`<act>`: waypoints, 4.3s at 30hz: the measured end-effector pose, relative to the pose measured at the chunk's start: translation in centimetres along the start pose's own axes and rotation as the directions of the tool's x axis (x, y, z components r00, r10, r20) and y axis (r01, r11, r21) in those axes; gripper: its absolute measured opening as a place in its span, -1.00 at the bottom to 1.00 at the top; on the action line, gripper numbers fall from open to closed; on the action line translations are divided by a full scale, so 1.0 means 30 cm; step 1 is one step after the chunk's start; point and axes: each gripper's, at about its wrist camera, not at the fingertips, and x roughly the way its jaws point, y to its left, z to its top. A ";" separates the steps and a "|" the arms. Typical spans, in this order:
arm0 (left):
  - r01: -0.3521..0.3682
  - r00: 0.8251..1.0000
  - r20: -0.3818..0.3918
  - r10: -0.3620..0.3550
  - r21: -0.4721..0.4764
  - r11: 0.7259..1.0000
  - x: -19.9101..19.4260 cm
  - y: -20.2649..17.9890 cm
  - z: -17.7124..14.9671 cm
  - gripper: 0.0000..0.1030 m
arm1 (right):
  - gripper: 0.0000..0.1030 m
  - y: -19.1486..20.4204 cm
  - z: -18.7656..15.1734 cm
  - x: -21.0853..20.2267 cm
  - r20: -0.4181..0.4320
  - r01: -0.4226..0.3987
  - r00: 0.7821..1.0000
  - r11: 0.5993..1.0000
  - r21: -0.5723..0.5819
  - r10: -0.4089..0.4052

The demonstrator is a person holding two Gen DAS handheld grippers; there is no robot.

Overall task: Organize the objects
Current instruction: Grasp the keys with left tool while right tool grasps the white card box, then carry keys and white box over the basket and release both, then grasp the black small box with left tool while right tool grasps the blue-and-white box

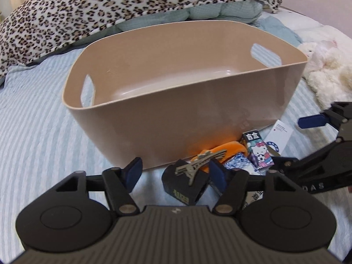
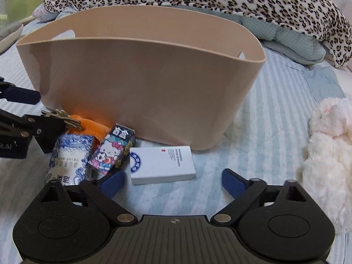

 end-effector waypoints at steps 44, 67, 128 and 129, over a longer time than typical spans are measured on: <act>0.045 0.995 0.098 -0.037 -0.079 0.996 -0.250 0.080 0.010 -0.60 | 0.09 -0.084 0.018 -0.341 0.197 -0.003 0.980 0.999 0.037 -0.005; -0.103 0.936 0.310 0.166 -0.210 0.972 -0.263 0.065 0.286 -0.59 | 0.09 -0.094 0.276 -0.302 0.414 -0.021 0.907 0.971 0.237 -0.081; -0.093 0.983 -0.158 0.090 -0.011 0.996 -0.054 0.101 -0.005 0.70 | 1.00 0.156 0.001 -0.101 -0.105 -0.081 0.992 0.995 -0.065 0.074; -0.082 0.985 -0.154 0.081 0.001 0.997 -0.049 0.101 -0.009 0.70 | 1.00 0.168 -0.002 -0.092 -0.110 -0.087 0.991 0.994 -0.070 0.079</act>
